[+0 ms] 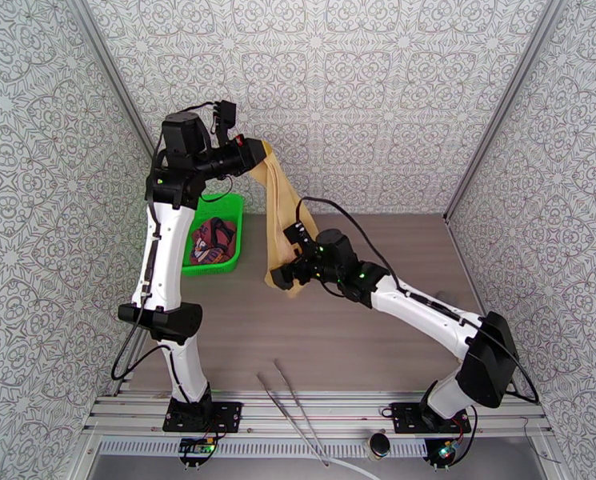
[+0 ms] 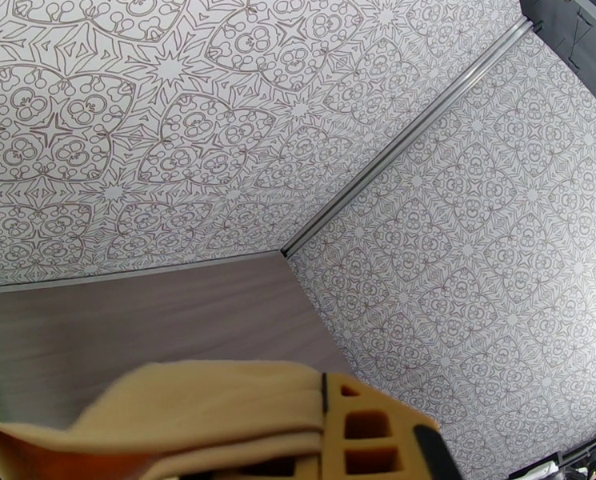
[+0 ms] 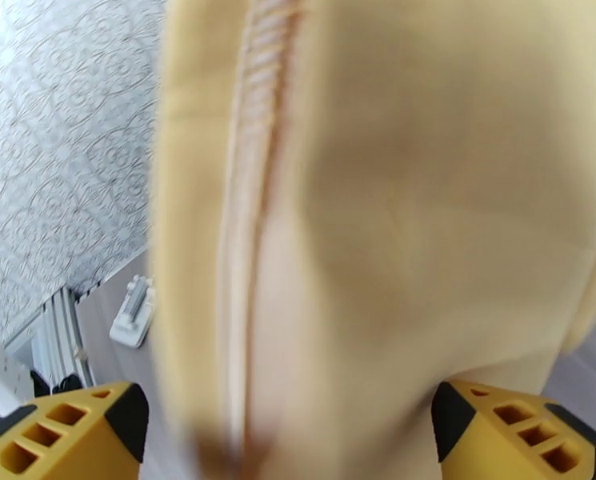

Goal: Fold and stack the mixed laundry pile

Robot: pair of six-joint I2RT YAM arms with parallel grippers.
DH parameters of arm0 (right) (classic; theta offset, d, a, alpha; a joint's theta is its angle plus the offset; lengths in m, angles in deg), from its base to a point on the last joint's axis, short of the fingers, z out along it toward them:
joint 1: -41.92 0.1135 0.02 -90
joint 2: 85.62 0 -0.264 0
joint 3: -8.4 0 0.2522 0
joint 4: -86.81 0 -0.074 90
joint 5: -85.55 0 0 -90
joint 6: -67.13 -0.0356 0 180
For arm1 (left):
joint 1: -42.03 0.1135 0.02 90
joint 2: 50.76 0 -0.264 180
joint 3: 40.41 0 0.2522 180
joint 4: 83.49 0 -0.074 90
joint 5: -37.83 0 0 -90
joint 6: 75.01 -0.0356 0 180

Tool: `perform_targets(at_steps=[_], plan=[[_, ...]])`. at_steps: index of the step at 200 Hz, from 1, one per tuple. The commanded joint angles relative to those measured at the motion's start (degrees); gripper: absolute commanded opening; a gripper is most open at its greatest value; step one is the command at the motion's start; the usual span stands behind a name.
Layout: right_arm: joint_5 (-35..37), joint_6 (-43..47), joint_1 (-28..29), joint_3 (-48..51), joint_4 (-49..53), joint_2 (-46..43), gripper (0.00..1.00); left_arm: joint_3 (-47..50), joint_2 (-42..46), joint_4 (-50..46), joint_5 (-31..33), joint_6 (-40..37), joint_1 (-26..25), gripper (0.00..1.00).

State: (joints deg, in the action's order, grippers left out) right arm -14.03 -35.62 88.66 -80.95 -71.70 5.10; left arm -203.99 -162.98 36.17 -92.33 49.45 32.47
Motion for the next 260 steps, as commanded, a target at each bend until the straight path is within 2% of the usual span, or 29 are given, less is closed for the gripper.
perform_targets(at_steps=[1,49,86,137,155,191,212,238,260], plan=[[5.9,-3.8,0.3,0.4,0.0,-0.9,0.99,-0.1,1.7,-0.2,1.4,-1.6,-0.4,0.0],[12.5,-5.7,3.3,-0.8,1.6,1.1,0.99,0.2,2.7,-1.3,3.2,-2.4,-1.0,0.0],[24.9,-6.9,8.8,-3.0,3.2,2.4,0.99,0.5,3.6,-3.7,7.2,-2.5,-1.5,0.0],[34.6,-11.5,11.1,-8.6,-1.3,7.4,0.99,3.1,8.2,-9.9,22.3,0.4,-4.7,0.0],[37.1,-12.4,12.3,-11.3,-3.1,9.8,0.99,6.4,11.1,-9.6,28.7,1.0,-7.2,0.0],[43.2,-12.2,15.8,-17.8,-3.8,14.1,0.99,10.8,14.1,-8.5,36.9,2.0,-11.6,0.0],[50.1,-15.2,17.1,-22.1,0.2,16.6,0.99,12.0,14.6,-7.8,39.5,2.2,-13.5,0.0],[61.2,-22.9,17.6,-31.8,12.9,21.7,0.99,13.6,15.3,-6.6,41.1,2.3,-15.3,0.0],[66.1,-26.3,17.7,-37.2,19.7,25.3,0.99,15.5,16.3,-5.4,41.2,2.4,-16.0,0.0]])
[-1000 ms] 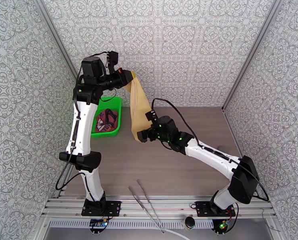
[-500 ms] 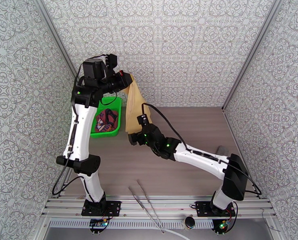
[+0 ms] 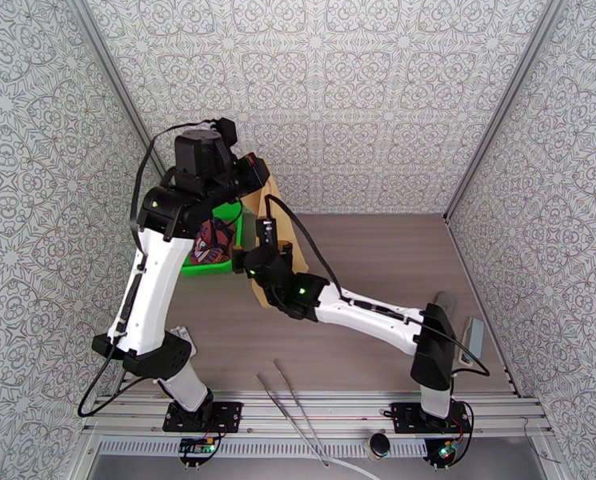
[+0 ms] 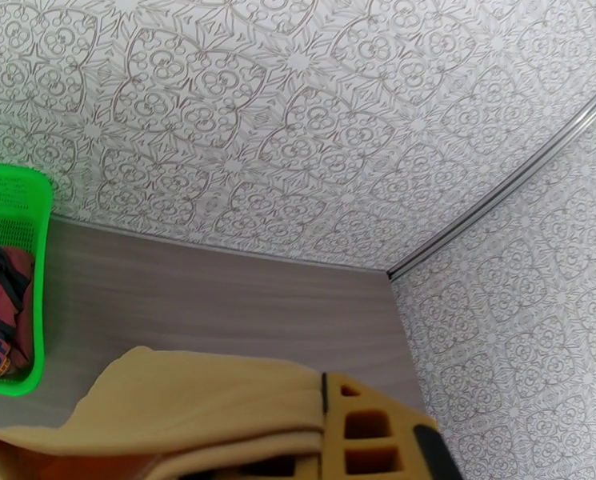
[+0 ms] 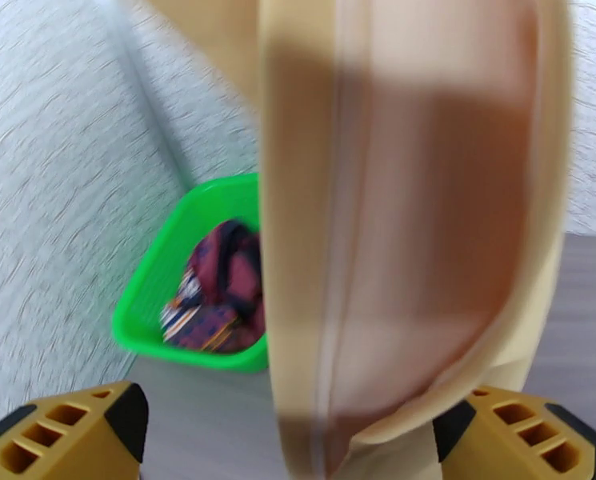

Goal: Fold and stack the mixed laundry pile

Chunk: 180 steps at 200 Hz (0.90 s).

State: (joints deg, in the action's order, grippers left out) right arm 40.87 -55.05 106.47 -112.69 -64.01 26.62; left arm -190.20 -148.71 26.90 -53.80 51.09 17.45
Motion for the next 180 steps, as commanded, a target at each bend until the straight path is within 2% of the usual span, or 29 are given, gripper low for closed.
perform_targets(at_steps=[1,28,66,93,135,180], plan=[[11.3,-7.0,-0.1,-5.7,12.2,3.8,0.99,1.8,2.0,3.9,2.6,0.7,-1.0,0.0],[13.4,-7.3,-0.2,-4.0,12.7,3.6,0.99,3.2,3.2,4.2,2.5,0.0,-1.1,0.0],[12.4,-1.0,-0.3,7.6,5.0,-3.9,0.99,3.2,4.1,2.6,3.3,-1.8,-0.2,0.0],[5.0,4.5,-2.4,15.3,0.6,-10.3,0.99,3.1,4.3,1.7,2.3,-2.2,0.8,0.0],[-8.2,7.0,-7.9,22.2,-2.6,-15.5,0.95,3.1,4.6,1.0,1.5,-2.7,1.2,0.0],[-19.9,10.1,-11.2,19.0,-2.0,-12.3,0.87,3.4,4.6,0.6,-0.5,-2.5,1.1,0.0]])
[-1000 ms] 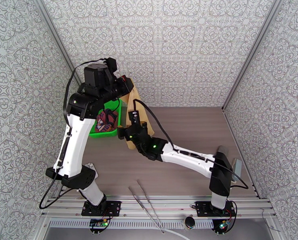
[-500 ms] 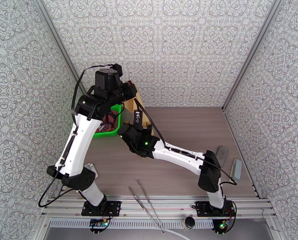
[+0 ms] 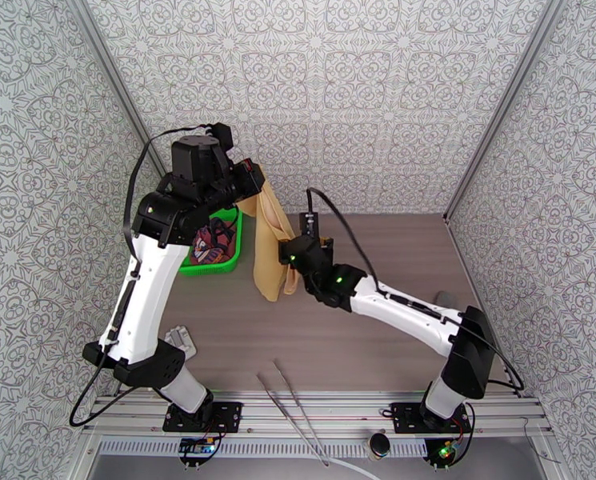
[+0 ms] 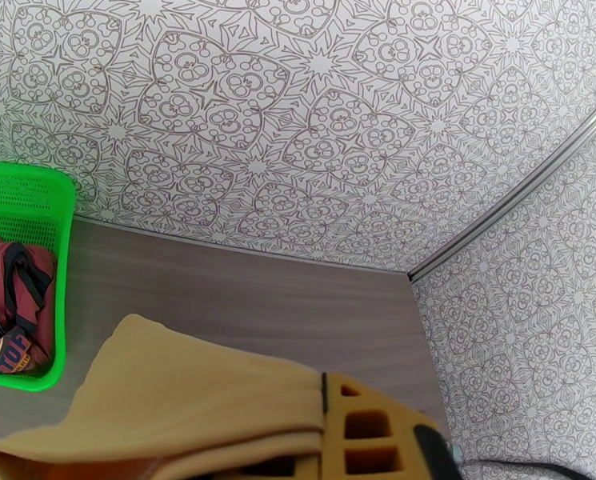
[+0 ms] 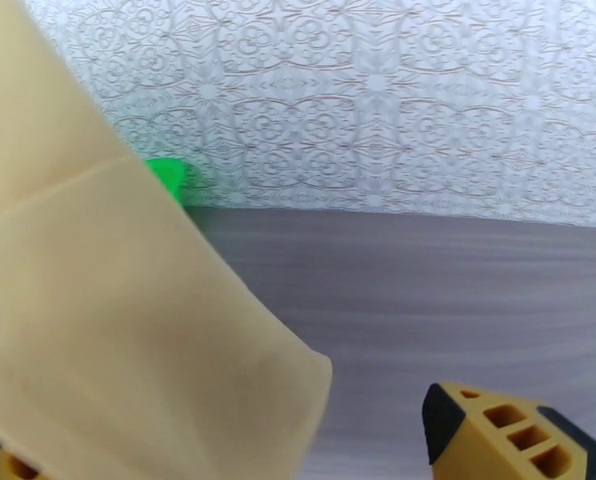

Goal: Fold and stack the mixed laundry pile

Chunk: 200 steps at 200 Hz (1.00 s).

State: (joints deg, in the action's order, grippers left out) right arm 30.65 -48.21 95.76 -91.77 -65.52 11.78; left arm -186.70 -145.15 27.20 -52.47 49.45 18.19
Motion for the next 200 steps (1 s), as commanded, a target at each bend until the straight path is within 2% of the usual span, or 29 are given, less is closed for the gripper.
perform_targets(at_steps=[1,30,65,72,83,94,104,123,156,180,200], plan=[[-10.0,3.4,-0.5,-2.1,-0.4,2.8,0.86,-0.1,1.1,0.3,-1.9,-0.9,0.3,0.0],[-14.7,5.0,-0.5,-5.2,0.7,5.7,0.79,0.4,1.0,0.2,-2.5,-1.0,-0.1,0.0],[-15.0,4.3,-0.5,-5.0,1.3,6.1,0.61,0.8,0.8,-0.2,-2.5,-1.2,-0.1,0.0],[-14.5,4.4,-0.5,-4.6,1.5,5.7,0.52,0.8,0.8,-0.3,-2.2,-1.3,0.0,0.0],[-13.1,4.6,-0.5,-4.3,2.7,4.7,0.29,0.7,0.9,-0.8,-1.7,-1.6,0.0,0.0],[-11.5,5.2,-0.5,-4.4,4.7,3.5,0.17,0.7,1.0,-1.6,-0.7,-1.9,0.0,0.0],[-9.4,6.2,-0.5,-4.8,7.4,1.6,0.0,0.6,1.3,-2.7,0.4,-2.3,0.1,0.0],[-7.4,9.8,-0.5,-5.4,12.4,-2.6,0.0,0.6,1.6,-5.3,2.7,-3.0,0.0,0.0],[-7.7,22.7,-0.8,-8.7,24.1,-11.5,0.0,0.6,1.5,-9.1,4.4,-3.8,-0.7,0.0],[-7.6,28.7,-2.7,-11.4,32.5,-16.1,0.0,0.4,0.3,-9.6,3.7,-4.6,-2.2,0.0],[-6.9,32.8,-5.9,-12.7,37.1,-18.9,0.0,-0.6,-2.1,-8.3,0.5,-5.0,-3.5,0.0]])
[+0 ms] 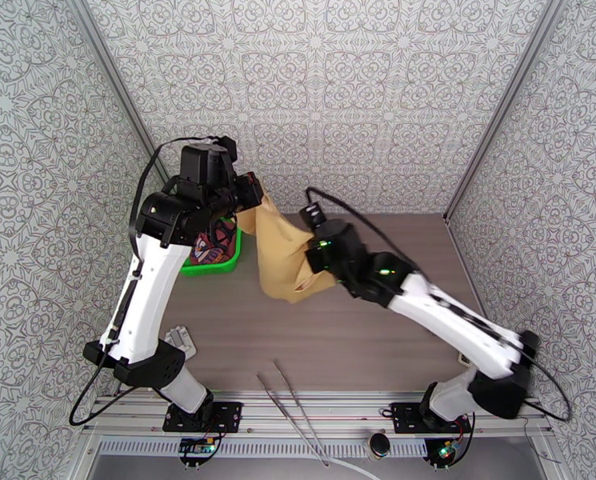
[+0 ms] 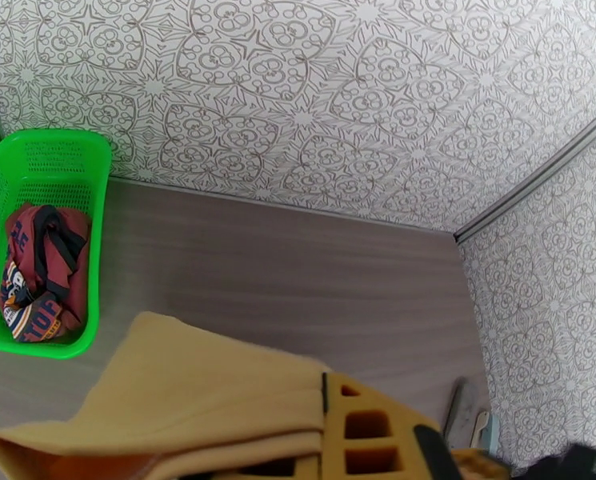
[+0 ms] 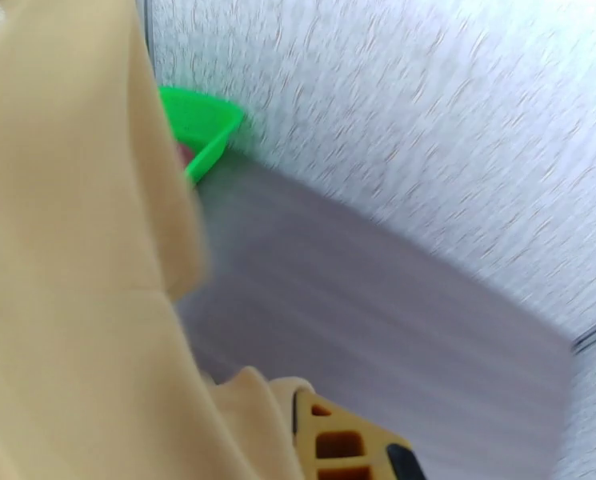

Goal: Fold and stack the mixed laundry pile

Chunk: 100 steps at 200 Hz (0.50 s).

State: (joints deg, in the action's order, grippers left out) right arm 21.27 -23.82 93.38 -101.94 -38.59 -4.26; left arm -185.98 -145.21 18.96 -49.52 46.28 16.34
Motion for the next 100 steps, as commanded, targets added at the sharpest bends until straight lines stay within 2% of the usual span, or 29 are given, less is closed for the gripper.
perform_targets(at_steps=[1,61,100], plan=[[2.5,8.6,-3.7,-2.7,10.4,-3.0,0.0,-1.4,-2.2,0.0,-2.6,-1.8,-1.7,0.0],[0.0,14.6,-13.6,-2.2,16.5,-8.7,0.0,-7.2,-12.4,8.8,-10.4,-4.7,-7.8,0.0],[0.8,14.7,-17.1,0.1,16.2,-11.2,0.0,-13.9,-18.8,7.6,-11.8,-4.7,-9.3,0.0]])
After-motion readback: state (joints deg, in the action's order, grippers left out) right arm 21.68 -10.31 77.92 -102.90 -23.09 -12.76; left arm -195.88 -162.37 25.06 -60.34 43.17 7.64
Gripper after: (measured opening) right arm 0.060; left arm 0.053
